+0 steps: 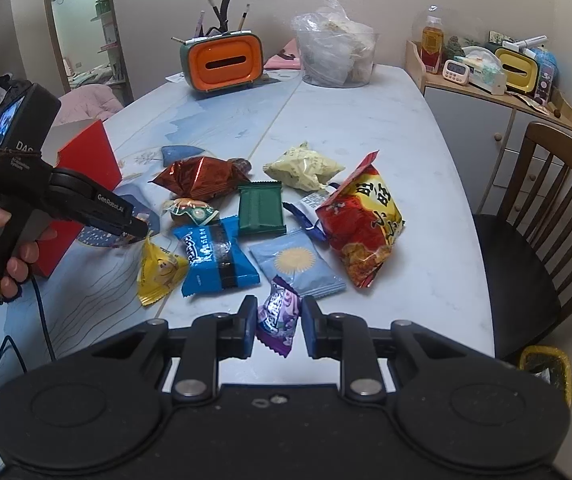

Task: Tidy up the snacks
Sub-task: 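Close the left tool on the candy while the right tool grasps the purple candy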

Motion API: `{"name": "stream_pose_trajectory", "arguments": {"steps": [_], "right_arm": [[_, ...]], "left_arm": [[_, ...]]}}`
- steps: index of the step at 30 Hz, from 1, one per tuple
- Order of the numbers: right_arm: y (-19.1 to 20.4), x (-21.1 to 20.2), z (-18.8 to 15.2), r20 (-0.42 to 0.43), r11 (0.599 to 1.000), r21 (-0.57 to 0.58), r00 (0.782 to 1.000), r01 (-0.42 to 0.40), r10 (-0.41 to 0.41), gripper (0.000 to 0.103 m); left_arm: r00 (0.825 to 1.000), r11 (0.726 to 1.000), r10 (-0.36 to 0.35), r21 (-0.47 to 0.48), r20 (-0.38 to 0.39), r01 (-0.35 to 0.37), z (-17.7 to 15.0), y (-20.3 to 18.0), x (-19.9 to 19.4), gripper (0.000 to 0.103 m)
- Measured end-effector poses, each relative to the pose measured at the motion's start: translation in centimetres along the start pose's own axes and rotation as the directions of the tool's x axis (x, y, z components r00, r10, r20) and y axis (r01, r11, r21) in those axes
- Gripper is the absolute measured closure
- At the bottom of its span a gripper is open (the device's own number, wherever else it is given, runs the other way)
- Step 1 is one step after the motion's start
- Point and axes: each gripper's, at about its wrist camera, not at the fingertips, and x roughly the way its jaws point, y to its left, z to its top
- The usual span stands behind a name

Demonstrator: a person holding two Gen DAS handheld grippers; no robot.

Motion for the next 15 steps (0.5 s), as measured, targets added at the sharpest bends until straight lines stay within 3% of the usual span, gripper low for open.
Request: {"name": "stream_pose_trajectory", "arguments": {"steps": [10, 13, 15], "right_arm": [[0.0, 0.3, 0.0, -0.009, 1.0, 0.006, 1.0, 0.005, -0.005, 0.081], [0.0, 0.3, 0.0, -0.009, 1.0, 0.005, 1.0, 0.005, -0.005, 0.081], [0.0, 0.3, 0.0, -0.009, 1.0, 0.005, 1.0, 0.005, -0.005, 0.081]], "left_arm": [[0.995, 0.993, 0.087, 0.071, 0.038, -0.09, -0.4, -1.0, 0.5, 0.048], [0.995, 0.993, 0.089, 0.075, 0.037, -0.091, -0.3, -1.4, 0.4, 0.063], [0.996, 0.992, 0.086, 0.091, 0.037, -0.089, -0.2, -1.7, 0.4, 0.081]]}}
